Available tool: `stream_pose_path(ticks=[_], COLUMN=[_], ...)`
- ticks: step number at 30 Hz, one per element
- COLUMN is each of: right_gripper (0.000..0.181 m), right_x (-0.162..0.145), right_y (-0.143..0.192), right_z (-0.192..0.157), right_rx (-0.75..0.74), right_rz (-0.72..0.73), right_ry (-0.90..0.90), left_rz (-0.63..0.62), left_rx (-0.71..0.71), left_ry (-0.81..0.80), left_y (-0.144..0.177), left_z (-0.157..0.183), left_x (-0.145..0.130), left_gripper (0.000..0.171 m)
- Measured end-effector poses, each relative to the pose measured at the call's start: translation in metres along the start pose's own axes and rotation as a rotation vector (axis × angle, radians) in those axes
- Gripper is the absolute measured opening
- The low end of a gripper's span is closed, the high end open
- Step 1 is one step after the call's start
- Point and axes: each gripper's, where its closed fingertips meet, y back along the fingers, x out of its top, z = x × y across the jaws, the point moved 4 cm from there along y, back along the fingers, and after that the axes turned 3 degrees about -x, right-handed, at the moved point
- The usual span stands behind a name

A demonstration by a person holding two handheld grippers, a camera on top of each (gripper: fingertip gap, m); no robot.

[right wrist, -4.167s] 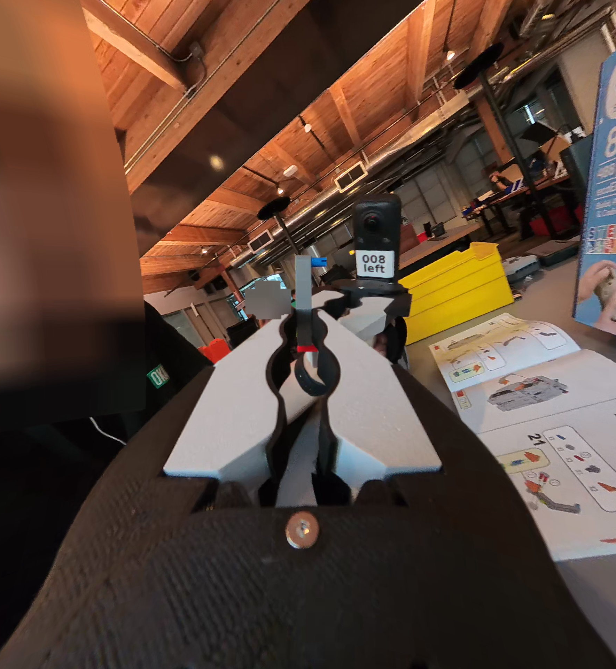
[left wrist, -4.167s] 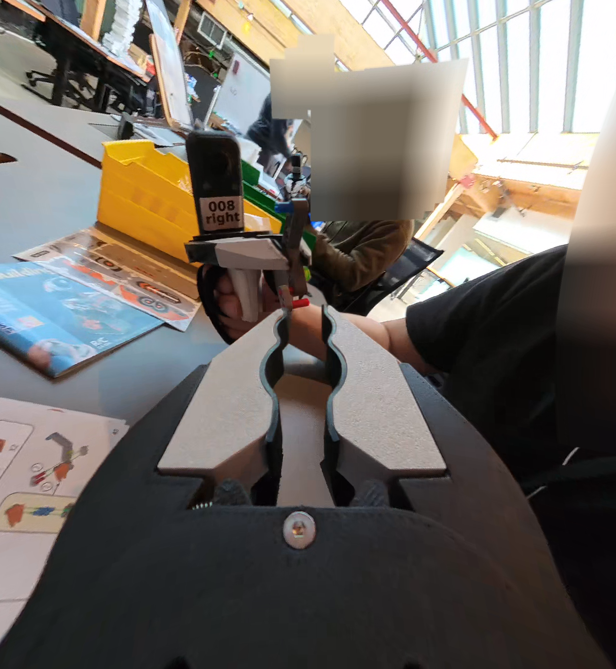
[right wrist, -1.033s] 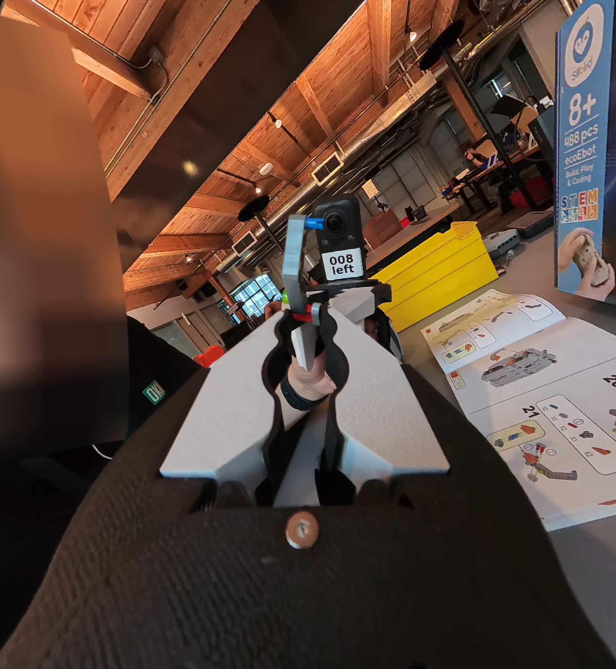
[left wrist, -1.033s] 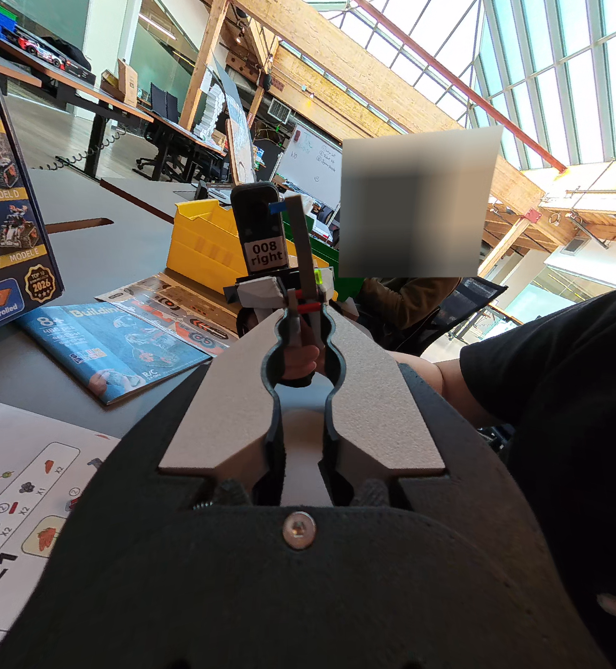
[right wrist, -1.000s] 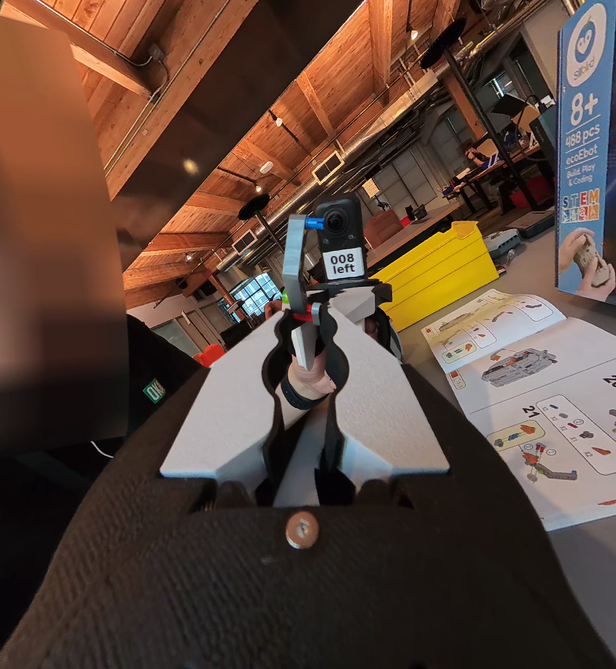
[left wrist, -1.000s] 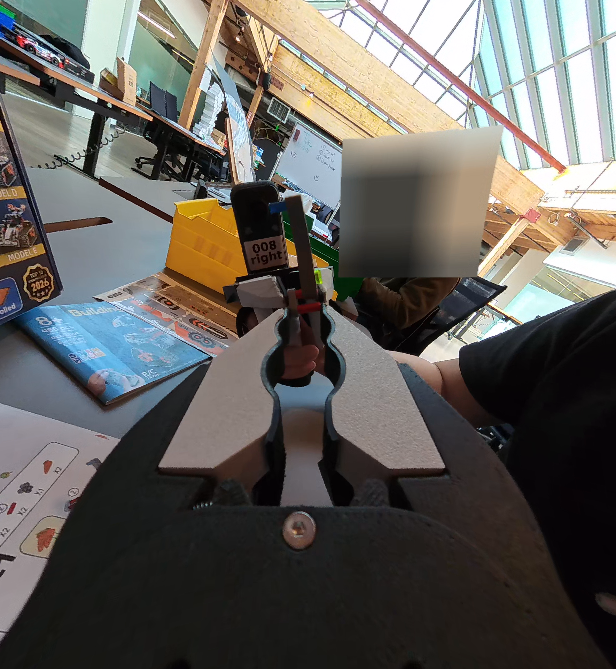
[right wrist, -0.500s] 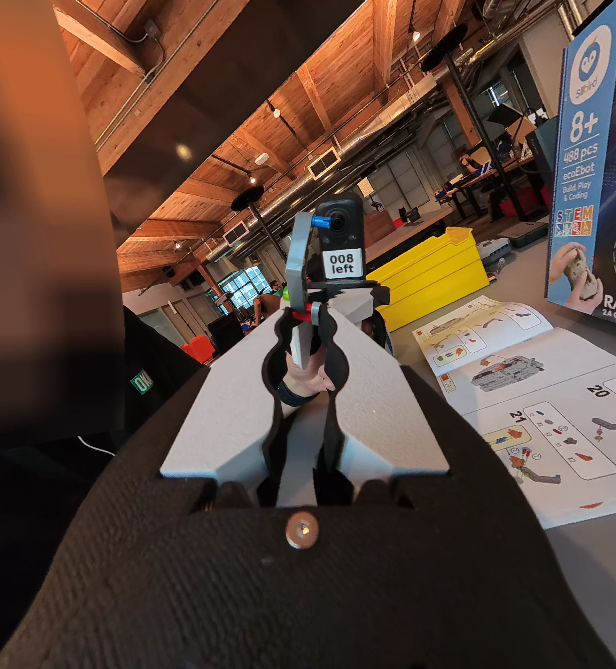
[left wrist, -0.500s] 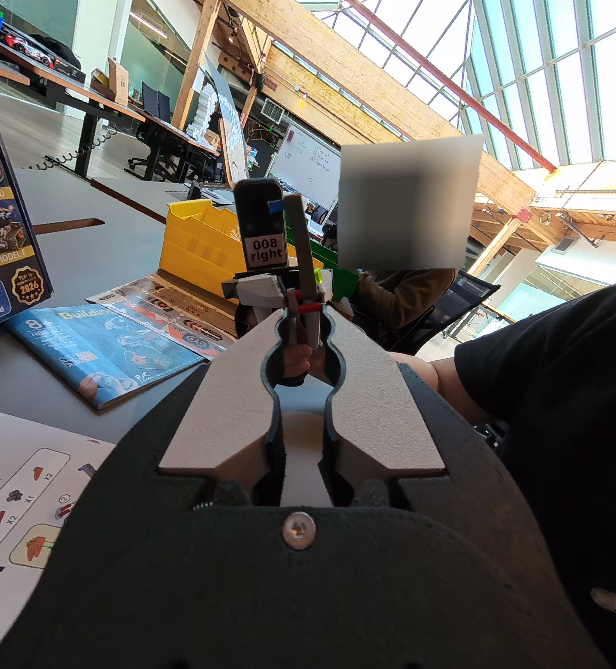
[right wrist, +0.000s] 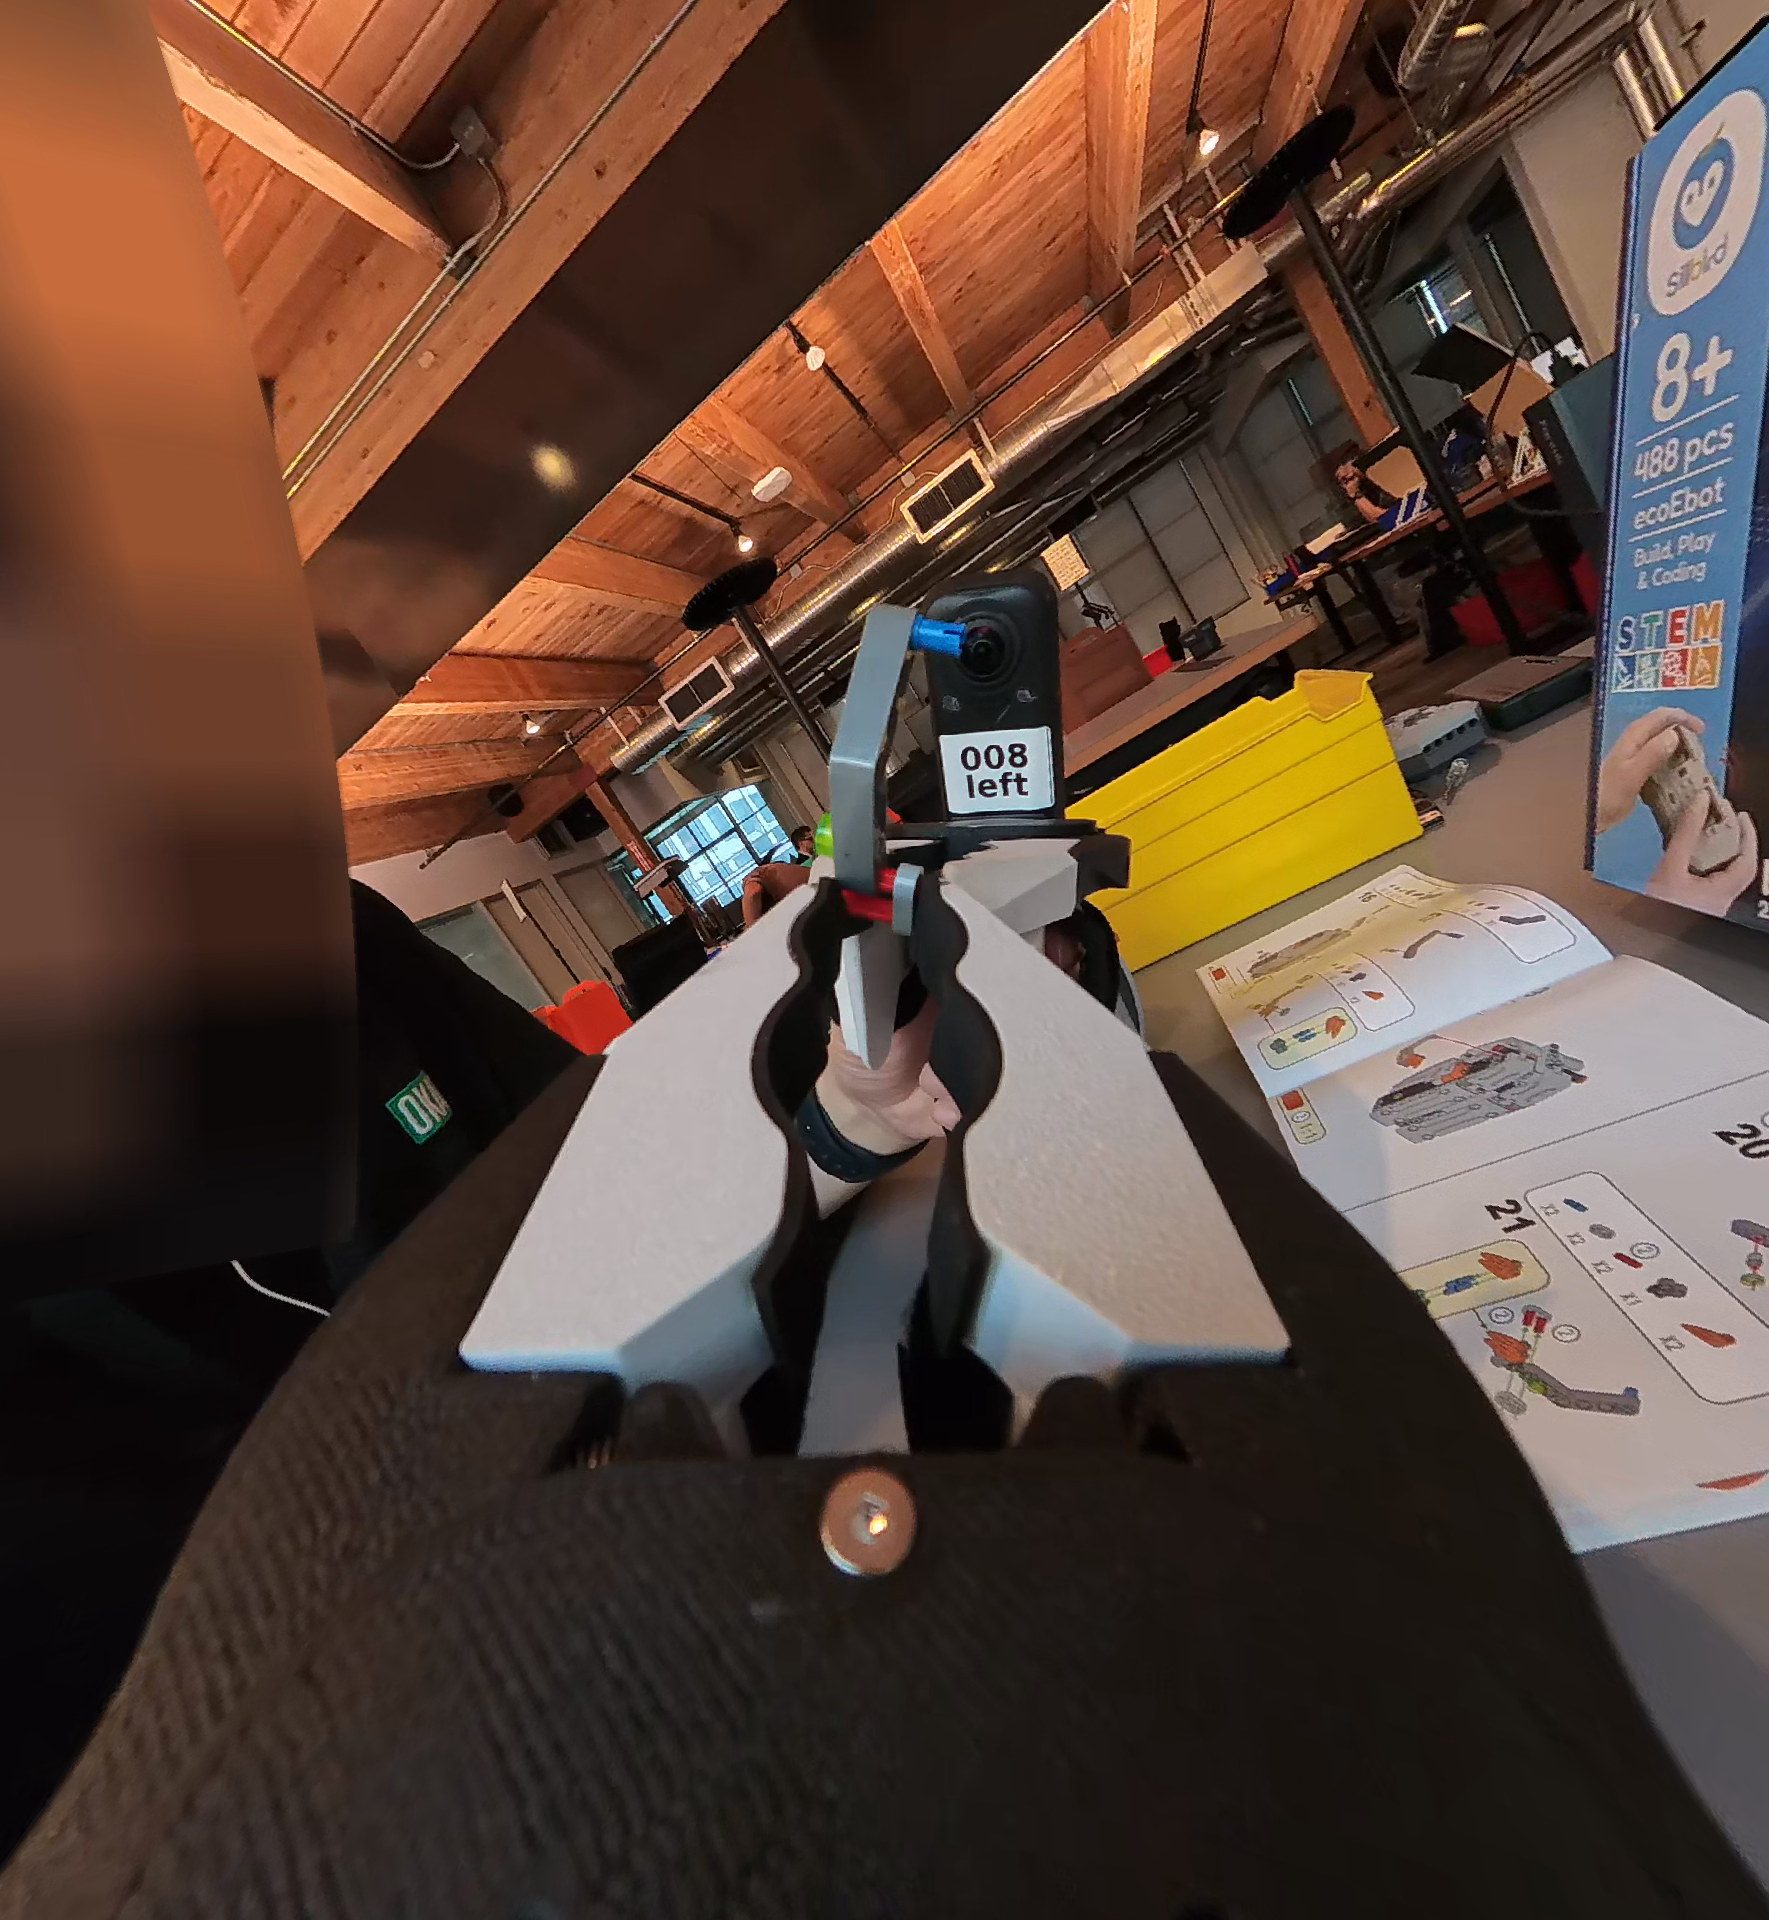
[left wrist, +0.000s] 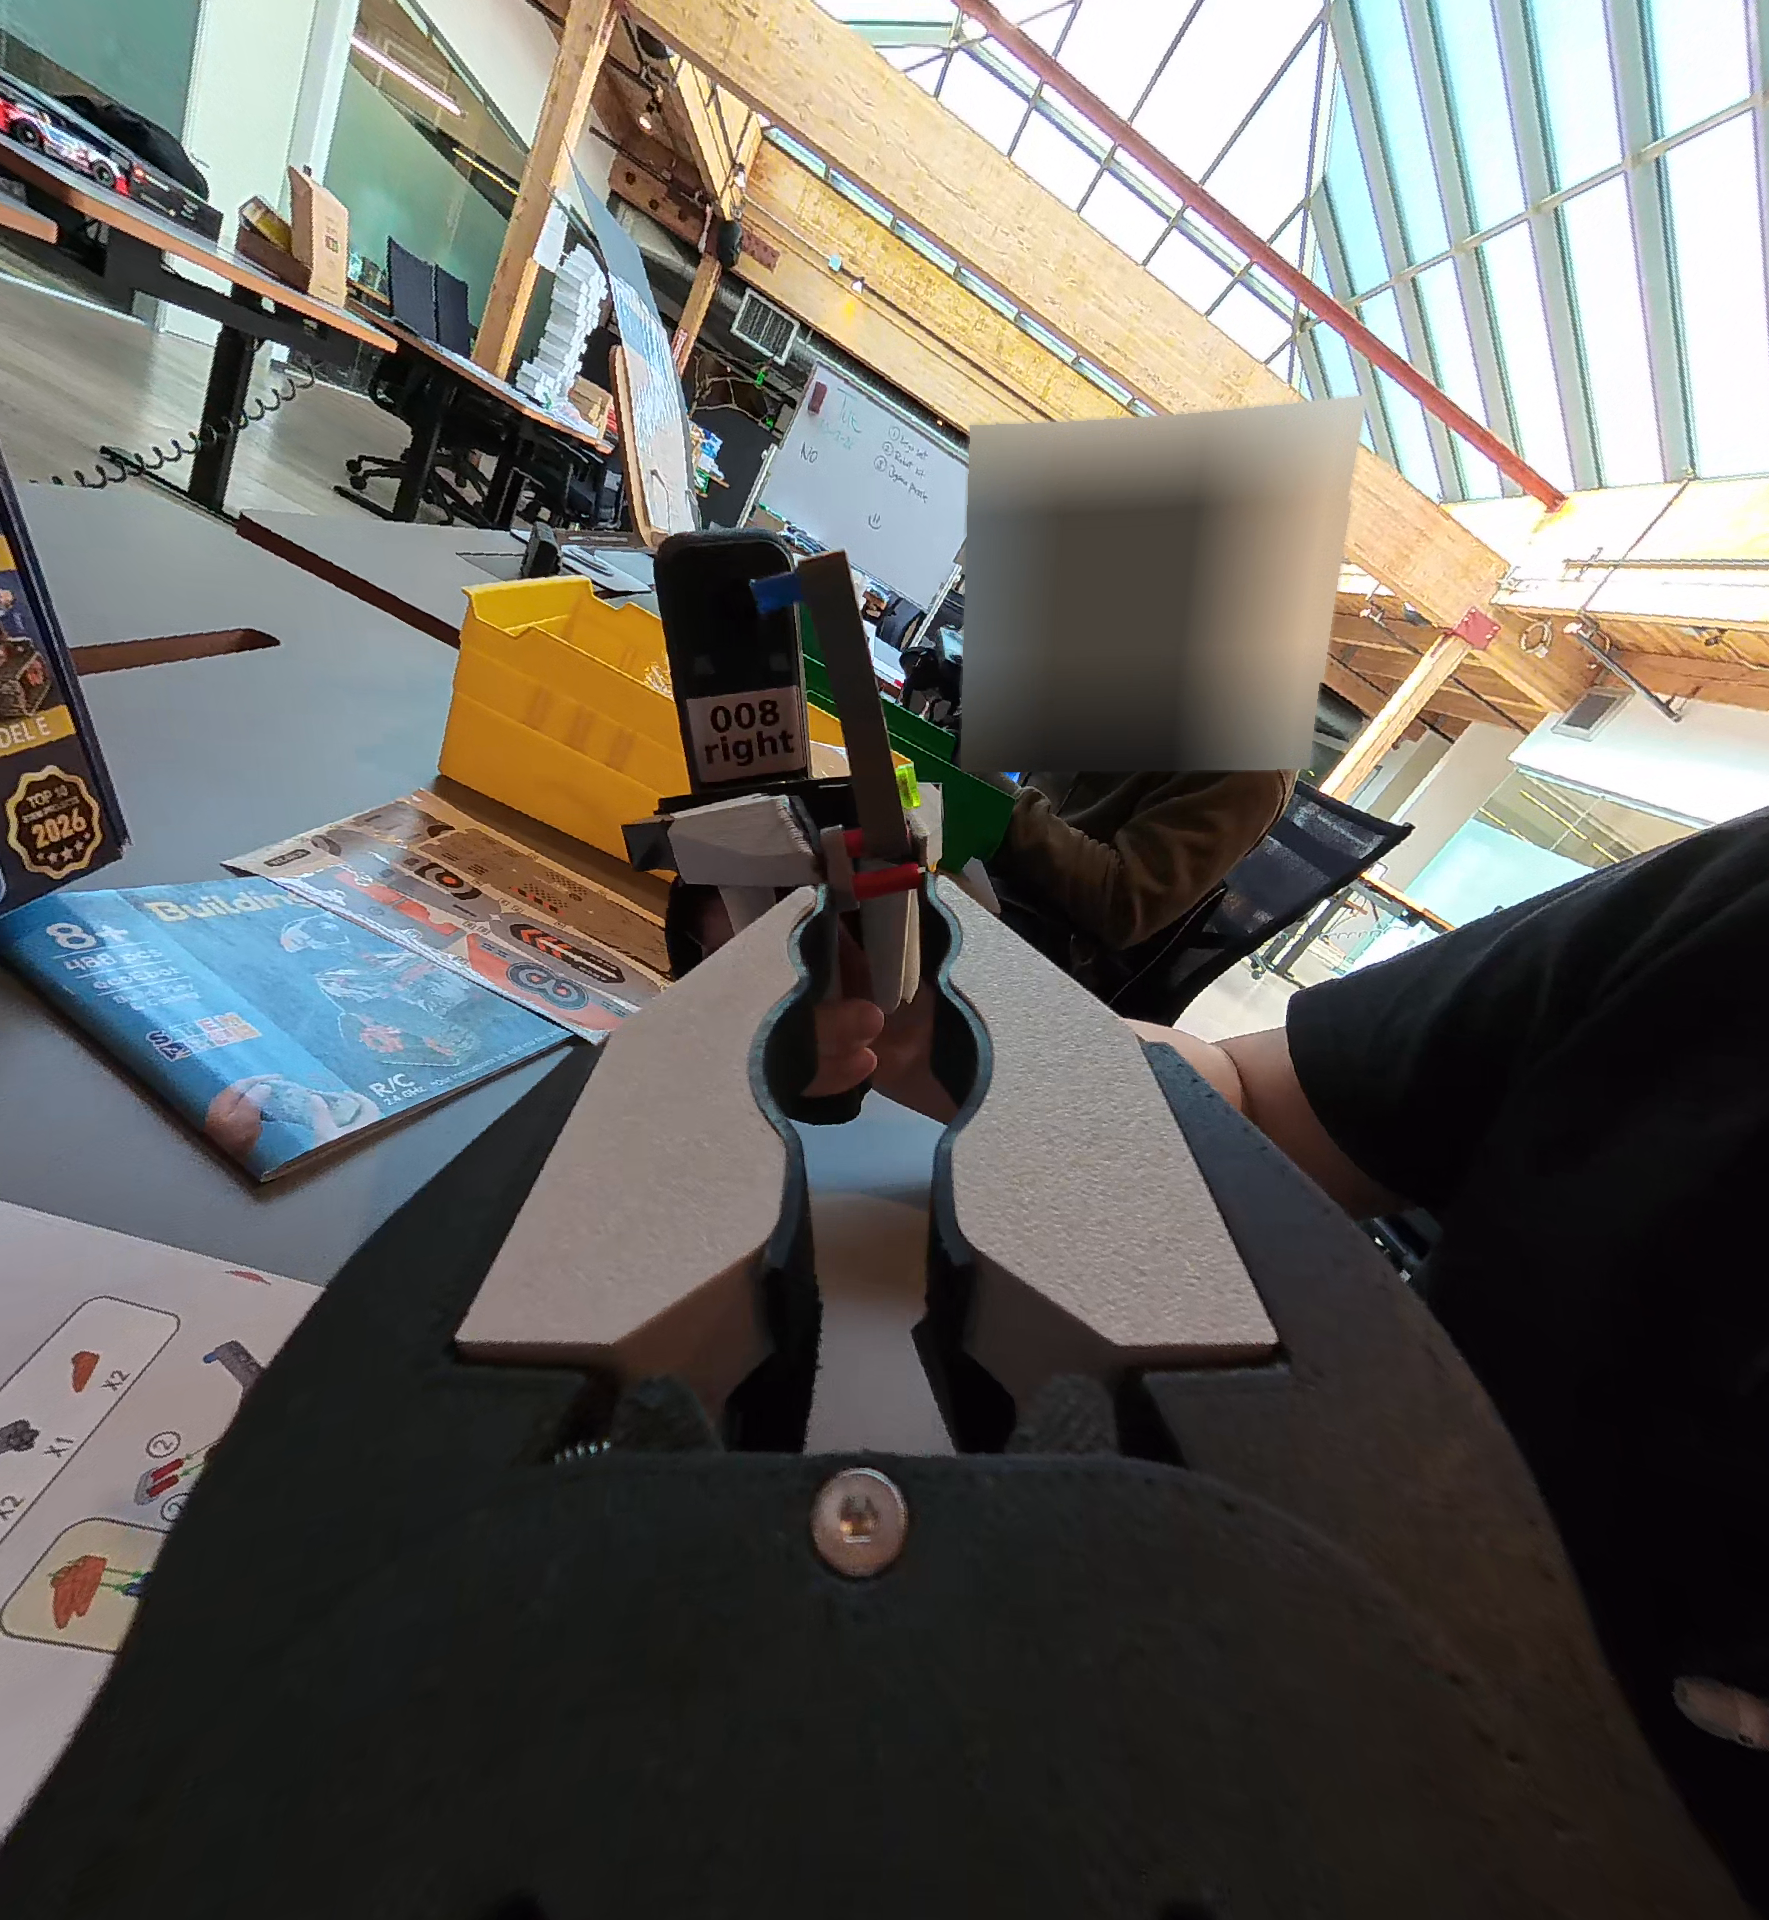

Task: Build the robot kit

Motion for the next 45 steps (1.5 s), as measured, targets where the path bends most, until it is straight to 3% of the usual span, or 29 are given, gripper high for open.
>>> stream_pose_path(ticks=[10,17,28,45], right_gripper=[0.015,0.017,0.017,0.016], right_x=[0.0004,0.0028,0.0038,0.0058], right_y=[-0.0013,0.0015,0.0009,-0.0014], right_z=[-0.0015,-0.0059,0.002,-0.0053], right_rx=[0.015,0.109,0.085,0.061], right_rz=[0.008,0.016,0.063,0.087], right_ry=[-0.003,-0.12,-0.192,-0.079], left_rz=[0.005,0.007,0.02,0.039], left_rx=[-0.013,-0.038,-0.01,-0.041], left_ry=[0.005,0.004,0.013,0.019], left_y=[0.0005,-0.0028,-0.0008,-0.0013], left_z=[0.0014,0.0078,0.0018,0.0056], left_x=[0.0008,0.0019,0.0015,0.0037], left_gripper=[0.012,0.012,0.012,0.011])
